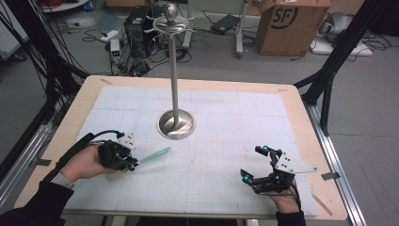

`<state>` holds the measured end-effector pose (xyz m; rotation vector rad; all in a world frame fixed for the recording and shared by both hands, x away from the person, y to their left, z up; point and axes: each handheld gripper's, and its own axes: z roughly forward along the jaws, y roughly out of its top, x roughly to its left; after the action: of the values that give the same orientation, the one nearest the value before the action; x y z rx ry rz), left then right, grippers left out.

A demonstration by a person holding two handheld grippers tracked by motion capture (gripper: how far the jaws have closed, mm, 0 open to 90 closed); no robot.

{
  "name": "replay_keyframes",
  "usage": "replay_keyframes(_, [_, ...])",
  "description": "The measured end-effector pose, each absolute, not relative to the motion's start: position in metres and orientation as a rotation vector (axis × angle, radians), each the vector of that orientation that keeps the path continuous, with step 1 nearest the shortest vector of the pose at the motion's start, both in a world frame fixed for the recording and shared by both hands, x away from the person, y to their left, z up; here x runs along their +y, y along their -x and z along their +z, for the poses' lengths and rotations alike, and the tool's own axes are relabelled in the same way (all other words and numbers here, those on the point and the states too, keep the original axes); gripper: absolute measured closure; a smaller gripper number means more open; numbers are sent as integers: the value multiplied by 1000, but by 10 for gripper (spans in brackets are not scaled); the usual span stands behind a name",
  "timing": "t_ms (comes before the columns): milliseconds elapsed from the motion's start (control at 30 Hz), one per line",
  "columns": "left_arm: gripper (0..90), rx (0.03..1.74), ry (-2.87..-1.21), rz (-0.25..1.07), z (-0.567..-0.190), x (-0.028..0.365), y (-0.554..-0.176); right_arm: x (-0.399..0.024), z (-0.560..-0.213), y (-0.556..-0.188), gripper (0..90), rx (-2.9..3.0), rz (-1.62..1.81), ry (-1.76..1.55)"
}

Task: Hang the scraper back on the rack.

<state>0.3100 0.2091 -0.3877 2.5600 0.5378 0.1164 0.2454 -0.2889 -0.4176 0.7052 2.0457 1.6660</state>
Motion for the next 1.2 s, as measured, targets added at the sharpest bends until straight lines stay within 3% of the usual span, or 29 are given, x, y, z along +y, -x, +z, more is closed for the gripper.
replay_keyframes(200, [804, 641, -2409, 104, -376, 223, -307, -288, -417, -245, 27, 2047, 1665, -702])
replay_keyframes(533, [803, 660, -2189, 226, -363, 235, -295, -290, -416, -245, 27, 2040, 1668, -701])
replay_keyframes(733, [803, 671, -2057, 226, -355, 240, -293, -288, -417, -246, 27, 2045, 1664, -699])
replay_keyframes(1200, [804, 632, -1882, 282, -326, 242, -290, -289, -416, -245, 27, 2041, 1671, -694])
